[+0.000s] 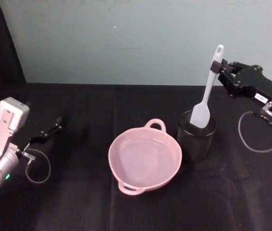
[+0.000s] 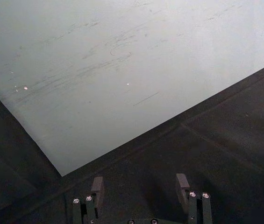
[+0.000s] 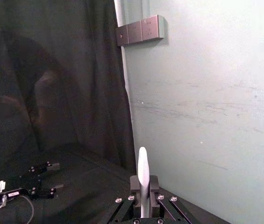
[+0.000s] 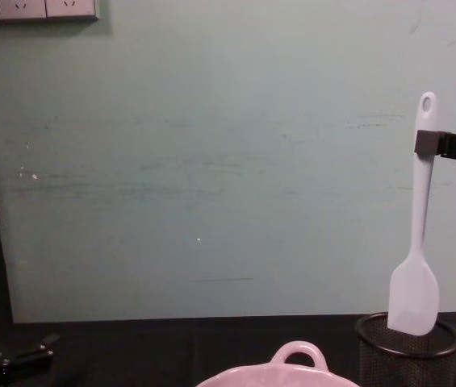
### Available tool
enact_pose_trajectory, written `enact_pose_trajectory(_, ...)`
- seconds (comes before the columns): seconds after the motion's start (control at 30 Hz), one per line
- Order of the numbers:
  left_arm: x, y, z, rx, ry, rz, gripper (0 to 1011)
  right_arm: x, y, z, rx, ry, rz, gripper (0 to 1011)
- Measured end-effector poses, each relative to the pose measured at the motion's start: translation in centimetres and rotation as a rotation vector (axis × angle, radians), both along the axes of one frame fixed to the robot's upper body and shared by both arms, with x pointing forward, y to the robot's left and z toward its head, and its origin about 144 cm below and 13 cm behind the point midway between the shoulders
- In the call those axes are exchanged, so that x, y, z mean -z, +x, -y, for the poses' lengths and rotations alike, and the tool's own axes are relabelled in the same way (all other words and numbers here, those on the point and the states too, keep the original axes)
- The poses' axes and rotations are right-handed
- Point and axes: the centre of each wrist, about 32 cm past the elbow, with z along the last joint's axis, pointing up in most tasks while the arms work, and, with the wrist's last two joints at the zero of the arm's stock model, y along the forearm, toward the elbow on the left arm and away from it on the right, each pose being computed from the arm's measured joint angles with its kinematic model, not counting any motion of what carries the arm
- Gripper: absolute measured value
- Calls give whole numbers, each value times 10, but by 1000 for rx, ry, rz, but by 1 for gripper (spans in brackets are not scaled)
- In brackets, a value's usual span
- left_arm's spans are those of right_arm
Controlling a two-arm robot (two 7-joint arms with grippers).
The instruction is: Use the one hand to pick up the spoon and stir the clear water in the bowl.
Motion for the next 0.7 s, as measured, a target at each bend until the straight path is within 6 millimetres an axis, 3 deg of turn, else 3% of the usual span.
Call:
enact_pose_trajectory(0.4, 0, 0, 0, 0, 0, 0, 1005, 0, -1, -1, -3, -1, -1, 109)
enact_pose_trajectory(0.7, 0, 0, 0, 0, 0, 0, 1005, 1, -9, -19, -97, 40, 7, 110)
